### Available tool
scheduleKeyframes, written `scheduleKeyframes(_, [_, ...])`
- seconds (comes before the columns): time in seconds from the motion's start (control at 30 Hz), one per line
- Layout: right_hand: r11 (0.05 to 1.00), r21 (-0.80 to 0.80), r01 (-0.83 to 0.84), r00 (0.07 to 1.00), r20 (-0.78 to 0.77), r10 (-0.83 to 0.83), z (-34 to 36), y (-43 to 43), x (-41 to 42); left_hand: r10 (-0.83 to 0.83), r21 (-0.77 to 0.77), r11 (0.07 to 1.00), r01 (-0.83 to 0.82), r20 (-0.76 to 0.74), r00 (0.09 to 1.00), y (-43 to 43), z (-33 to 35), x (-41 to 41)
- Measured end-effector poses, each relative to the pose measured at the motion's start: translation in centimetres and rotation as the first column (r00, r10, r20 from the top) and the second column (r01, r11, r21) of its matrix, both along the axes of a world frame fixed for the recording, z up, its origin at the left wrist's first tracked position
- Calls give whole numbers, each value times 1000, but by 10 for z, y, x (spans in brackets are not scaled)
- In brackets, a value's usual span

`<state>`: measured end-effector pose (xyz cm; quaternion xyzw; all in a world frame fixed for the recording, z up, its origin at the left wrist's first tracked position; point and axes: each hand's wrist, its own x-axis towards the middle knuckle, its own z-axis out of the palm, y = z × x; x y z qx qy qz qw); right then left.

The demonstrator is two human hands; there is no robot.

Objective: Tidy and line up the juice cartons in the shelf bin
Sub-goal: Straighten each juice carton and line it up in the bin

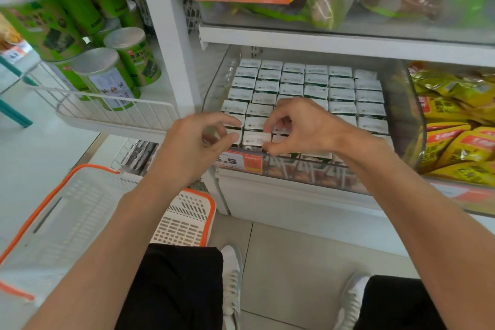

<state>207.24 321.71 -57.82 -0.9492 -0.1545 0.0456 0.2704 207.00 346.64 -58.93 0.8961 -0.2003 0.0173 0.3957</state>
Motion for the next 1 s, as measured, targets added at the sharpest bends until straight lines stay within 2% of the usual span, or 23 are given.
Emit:
scheduleKeyframes(0.23, [966,256,17,988,142,-55,10,4,-15,-104,-81,992,101,-42,994,-13,7,1])
scheduleKeyframes(0.37, [882,464,84,975,143,-169,16,-4,-32,-232,-157,963,219,-70,970,-23,14,0])
scheduleKeyframes(0.43, [813,571,115,962,142,-235,13,-7,-41,-221,-270,943,193,-80,972,-30,17,1])
scheduleKeyframes(0.5, [716,680,160,958,67,-278,10,-9,-49,-202,-382,912,151,-97,975,-38,19,0])
scheduleKeyframes(0.6, [642,726,247,950,-49,-309,6,-11,-57,-193,-480,870,116,-114,975,-51,21,-5])
scheduleKeyframes(0.7, [561,750,351,917,-156,-366,4,-12,-63,-208,-551,831,78,-177,962,-59,20,-7])
scheduleKeyframes(0.83, [377,821,429,886,-301,-353,3,-13,-69,-261,-570,819,65,-270,927,-59,16,-8])
scheduleKeyframes(1.0, [372,809,455,877,-332,-348,-2,-12,-72,-255,-533,844,66,-290,922,-53,12,-7])
